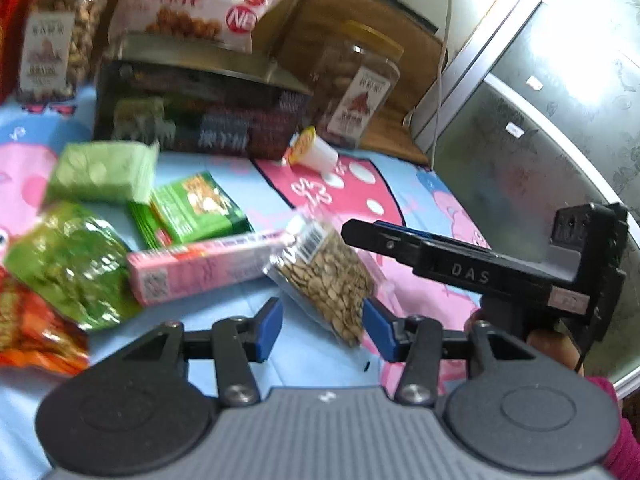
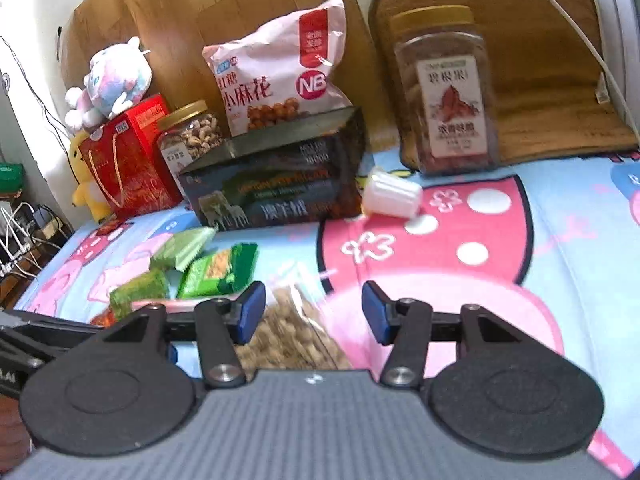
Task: Organize snacks
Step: 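Grasp the clear sunflower-seed bag with the left tool, then carry the seed bag into the metal tin and open the left tool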
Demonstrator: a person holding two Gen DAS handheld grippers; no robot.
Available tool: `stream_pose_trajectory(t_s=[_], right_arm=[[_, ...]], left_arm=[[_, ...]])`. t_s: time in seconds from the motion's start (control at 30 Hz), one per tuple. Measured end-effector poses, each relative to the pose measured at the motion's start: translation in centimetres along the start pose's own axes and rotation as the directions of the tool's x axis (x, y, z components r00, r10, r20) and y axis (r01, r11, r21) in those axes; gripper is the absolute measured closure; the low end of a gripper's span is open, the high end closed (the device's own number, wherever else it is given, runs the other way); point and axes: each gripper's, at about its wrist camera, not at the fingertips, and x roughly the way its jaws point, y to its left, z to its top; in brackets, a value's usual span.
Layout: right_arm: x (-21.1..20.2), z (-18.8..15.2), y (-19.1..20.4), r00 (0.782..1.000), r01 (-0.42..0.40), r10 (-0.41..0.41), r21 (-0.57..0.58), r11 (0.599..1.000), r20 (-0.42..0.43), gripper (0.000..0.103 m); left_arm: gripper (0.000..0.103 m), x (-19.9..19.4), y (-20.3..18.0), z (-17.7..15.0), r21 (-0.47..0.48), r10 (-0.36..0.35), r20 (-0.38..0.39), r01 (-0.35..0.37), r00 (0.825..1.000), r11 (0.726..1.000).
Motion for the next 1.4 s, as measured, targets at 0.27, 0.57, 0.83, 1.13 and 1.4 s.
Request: stream_pose_trajectory(t_s=[0.27,0.57,0.83,1.13,1.4], right_arm=[[-1.5,-3.2,0.4,0.995,-0.100,0.100,0.044,0.994,-0.012,0.045],[-4.4,-7.5,4.2,0.977,-0.214,0.215,0.037,0.976,-0.007,0.040],[-4.3,-10.8,10.9,0.997,-0.052,0.068,-0.338,0.940,0.035,0.018],[-4.0,-11.5,10.8,0.995,-0.007,0.040,-0.338,0.941,0.091,0.017],[-4.9,-11.8,10.5,0.992,-0.014,0.050,-0.283,0.959,0.118,0.035]], left_arm=[[0.065,1.7,0.5,-0.8,-0.034,0.000,-0.033,-0.001,0.999,0.999],[0.068,-1.6,3.1,-2.5,-0.076,-0.024,-0.009,0.023,1.000,0.997],[0.064,-4.5,4.6,-5.0,-0.113,-0.099,0.028,0.102,0.995,0.988],[0.057,-4.5,2.9,-6.1,-0.064,-0.166,0.048,0.169,0.985,0.983],[0.082,-3.3,4.5,-6.6,-0.130,-0.161,0.025,0.163,0.987,0.978]])
